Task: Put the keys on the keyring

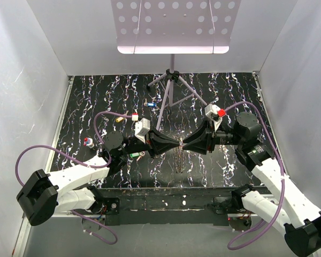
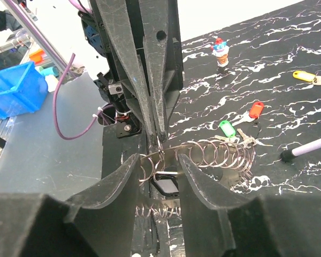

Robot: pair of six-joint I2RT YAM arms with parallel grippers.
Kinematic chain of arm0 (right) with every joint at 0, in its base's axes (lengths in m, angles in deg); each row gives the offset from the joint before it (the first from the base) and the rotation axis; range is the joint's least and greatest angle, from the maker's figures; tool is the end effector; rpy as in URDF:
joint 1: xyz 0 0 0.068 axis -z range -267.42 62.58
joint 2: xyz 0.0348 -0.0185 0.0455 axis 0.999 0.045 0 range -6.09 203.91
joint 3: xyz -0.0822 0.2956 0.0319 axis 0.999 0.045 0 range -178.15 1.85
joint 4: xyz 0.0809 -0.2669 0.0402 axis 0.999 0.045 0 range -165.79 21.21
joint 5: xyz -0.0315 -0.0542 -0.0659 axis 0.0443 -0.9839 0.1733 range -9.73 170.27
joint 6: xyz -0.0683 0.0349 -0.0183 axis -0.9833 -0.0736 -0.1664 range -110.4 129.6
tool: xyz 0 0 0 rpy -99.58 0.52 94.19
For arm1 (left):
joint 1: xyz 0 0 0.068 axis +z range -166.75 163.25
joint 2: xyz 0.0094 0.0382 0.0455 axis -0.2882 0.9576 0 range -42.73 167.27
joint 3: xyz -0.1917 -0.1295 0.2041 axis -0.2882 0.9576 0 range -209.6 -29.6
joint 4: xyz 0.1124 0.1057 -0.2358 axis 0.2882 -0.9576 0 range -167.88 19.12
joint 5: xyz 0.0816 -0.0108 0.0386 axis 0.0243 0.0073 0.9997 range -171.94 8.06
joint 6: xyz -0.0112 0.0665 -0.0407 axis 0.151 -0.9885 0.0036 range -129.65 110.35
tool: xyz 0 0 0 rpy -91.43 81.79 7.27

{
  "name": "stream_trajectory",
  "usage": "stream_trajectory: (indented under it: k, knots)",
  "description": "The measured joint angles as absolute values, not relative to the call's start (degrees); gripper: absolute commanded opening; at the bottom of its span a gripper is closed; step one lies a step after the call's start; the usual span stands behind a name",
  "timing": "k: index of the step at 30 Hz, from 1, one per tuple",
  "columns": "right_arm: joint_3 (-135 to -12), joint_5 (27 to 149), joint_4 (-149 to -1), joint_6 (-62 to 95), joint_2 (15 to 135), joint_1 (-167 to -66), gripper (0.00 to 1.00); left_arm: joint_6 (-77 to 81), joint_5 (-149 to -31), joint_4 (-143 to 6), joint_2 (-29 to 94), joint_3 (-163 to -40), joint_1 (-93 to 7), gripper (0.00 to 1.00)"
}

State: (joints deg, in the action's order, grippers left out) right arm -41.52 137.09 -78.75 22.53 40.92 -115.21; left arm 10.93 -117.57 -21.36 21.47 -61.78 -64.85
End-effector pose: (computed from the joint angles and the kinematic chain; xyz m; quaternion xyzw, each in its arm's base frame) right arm 0.1469 0.1414 0.3752 -0.4125 0.5771 0.5324 0.4619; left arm 0.1511 -0.2272 0.3326 0.3736 0.4881 -0.5825 0.5319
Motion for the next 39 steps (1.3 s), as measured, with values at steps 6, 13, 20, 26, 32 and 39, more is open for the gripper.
stream_trajectory:
  k: [6, 13, 20, 26, 32, 39]
  knots:
    - [-41.5, 137.2, -80.2, 24.3, 42.0, -115.2, 0.36, 10.9, -117.2, -21.4, 21.3, -61.2, -64.8, 0.0]
    - [-41.5, 137.4, -80.7, 25.3, 43.5, -115.4, 0.3, 10.9, -116.5, -21.4, 21.3, -61.1, -64.9, 0.0]
    - [-41.7, 137.5, -80.7, 25.7, 44.1, -116.0, 0.16, 10.9, -115.8, -21.4, 21.1, -61.0, -64.9, 0.0]
    - [-42.0, 138.2, -80.7, 25.2, 44.7, -116.0, 0.16, 11.0, -115.7, -21.3, 21.0, -60.9, -64.9, 0.0]
    - [-42.9, 138.6, -80.6, 24.4, 45.2, -116.4, 0.26, 11.0, -115.5, -21.1, 21.0, -60.8, -64.9, 0.0]
    - [-43.5, 138.8, -80.4, 23.8, 45.8, -116.9, 0.19, 11.2, -115.3, -20.9, 20.9, -60.1, -64.9, 0.0]
